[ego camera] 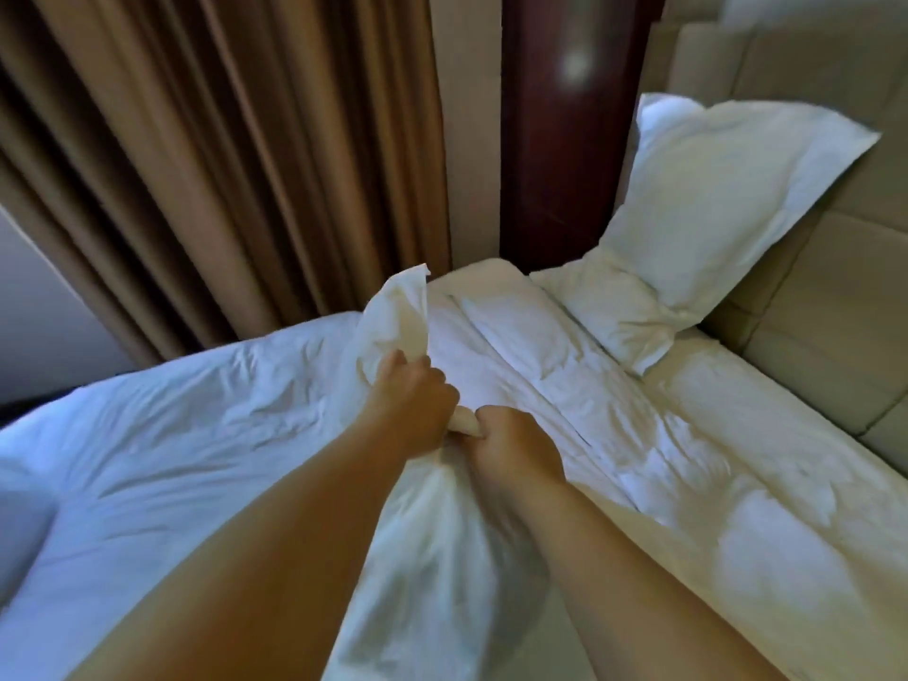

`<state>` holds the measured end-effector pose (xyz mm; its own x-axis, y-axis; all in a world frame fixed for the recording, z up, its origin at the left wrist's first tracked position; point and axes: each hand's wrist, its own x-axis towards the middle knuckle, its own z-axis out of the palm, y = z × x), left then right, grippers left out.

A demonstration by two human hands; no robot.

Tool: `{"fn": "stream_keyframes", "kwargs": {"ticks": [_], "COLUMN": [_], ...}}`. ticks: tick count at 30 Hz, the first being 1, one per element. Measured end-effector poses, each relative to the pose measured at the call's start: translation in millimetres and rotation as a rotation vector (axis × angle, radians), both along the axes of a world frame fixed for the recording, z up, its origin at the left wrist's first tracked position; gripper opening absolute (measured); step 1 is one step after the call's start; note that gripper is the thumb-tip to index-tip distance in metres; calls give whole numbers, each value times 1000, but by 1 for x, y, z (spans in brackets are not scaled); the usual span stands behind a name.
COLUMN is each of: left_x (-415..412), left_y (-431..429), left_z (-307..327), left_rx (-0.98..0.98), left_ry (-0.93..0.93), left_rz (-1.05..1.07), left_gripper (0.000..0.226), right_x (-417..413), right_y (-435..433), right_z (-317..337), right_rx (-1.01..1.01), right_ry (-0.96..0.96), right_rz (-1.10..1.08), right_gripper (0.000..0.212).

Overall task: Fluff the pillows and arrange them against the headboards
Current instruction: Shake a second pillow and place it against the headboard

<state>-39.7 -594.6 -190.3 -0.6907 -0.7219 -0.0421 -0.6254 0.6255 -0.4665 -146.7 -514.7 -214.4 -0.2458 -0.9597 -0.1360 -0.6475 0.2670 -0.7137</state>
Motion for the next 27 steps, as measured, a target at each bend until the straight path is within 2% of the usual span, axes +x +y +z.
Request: {"fn": "stream_keyframes", "kwargs": {"ticks": [3,6,10,13,16,22,25,27], "left_x": [49,91,127,137,128,66,23,-7], "left_y": [14,28,53,66,75,106,129,141], "left_z": [79,153,235,274,296,304,303,298], "left_rx": [-135,-286,-468,-504,-413,-198,-15,119], "left_ry": [101,214,349,519,601,728,786,735], "left_rz": [28,24,-9,-74,-135,-185,-311,-401], "left_gripper": [23,21,21,21,18,4,14,24], "right_x": [39,69,96,99,93,53,11,-18], "right_y": [8,16,32,52,78,130,161,182], "right_z": [81,155,238,290,322,342,339,334], "right_rx": [-191,-409,-667,-787,-776,-605,-493,-424], "right_ry": [195,414,678,813,882,969,1029,1080], "right_rz": [96,144,136,117,104,5,-117,-196], "right_gripper": [31,18,25,29,29,27,19,18]}}
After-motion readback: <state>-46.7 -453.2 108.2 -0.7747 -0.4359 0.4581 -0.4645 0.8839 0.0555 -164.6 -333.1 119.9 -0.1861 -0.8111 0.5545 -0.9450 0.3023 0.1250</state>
